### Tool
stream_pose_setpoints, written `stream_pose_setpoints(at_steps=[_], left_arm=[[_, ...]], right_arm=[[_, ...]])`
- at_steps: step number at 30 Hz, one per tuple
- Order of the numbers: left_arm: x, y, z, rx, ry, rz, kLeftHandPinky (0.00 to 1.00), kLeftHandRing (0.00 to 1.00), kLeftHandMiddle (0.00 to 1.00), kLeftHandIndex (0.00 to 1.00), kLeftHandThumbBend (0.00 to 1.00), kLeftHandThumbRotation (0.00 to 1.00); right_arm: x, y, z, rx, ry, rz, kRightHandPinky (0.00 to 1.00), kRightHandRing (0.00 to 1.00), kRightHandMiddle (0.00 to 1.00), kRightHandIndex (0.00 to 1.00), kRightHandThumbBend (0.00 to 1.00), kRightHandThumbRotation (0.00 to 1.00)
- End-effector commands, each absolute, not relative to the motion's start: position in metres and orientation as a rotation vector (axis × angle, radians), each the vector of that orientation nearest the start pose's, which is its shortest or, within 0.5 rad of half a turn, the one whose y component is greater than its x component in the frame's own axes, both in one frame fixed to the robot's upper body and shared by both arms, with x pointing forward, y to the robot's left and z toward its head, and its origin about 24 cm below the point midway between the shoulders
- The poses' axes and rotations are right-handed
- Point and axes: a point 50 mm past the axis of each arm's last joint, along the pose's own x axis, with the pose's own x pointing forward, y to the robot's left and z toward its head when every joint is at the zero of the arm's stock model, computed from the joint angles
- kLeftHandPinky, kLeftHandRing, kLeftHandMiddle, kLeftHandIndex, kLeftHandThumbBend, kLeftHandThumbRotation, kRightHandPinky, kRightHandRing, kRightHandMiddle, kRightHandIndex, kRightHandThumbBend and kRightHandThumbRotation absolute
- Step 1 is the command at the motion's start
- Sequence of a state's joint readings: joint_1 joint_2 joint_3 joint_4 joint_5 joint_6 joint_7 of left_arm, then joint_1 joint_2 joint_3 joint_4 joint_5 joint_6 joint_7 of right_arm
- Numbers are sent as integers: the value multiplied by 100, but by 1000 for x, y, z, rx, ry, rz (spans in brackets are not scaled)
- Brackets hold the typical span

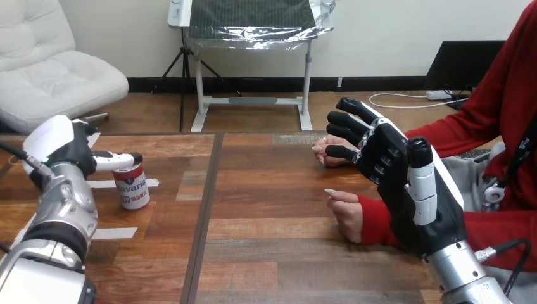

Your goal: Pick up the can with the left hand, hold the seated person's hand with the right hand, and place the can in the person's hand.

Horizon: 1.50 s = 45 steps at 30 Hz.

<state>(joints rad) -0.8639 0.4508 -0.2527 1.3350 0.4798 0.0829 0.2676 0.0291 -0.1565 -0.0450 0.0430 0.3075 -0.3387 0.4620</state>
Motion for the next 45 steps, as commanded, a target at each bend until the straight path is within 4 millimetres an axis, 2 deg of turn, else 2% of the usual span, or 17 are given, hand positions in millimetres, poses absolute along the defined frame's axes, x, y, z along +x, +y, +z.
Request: stream_pose_setpoints(at_steps=[1, 10, 26, 45], left_arm=[[381, 257, 79, 1118, 354, 226, 72, 83, 85, 85, 96, 48], [381, 257, 78, 1085, 393, 177, 78, 88, 90, 89, 97, 48], [380, 257, 76, 1091, 424, 115, 83, 92, 93, 91, 97, 45], [380, 256, 75, 1103, 434, 89, 87, 93, 93, 91, 99, 47]], right_arm=[[248, -173, 83, 51, -389, 389, 78, 87, 86, 87, 85, 100], [248, -173, 83, 62, -385, 387, 79, 87, 86, 87, 86, 100], [246, -172, 82, 60, -388, 399, 80, 88, 86, 87, 86, 100], [243, -173, 85, 51, -397, 398, 80, 87, 86, 88, 88, 100]])
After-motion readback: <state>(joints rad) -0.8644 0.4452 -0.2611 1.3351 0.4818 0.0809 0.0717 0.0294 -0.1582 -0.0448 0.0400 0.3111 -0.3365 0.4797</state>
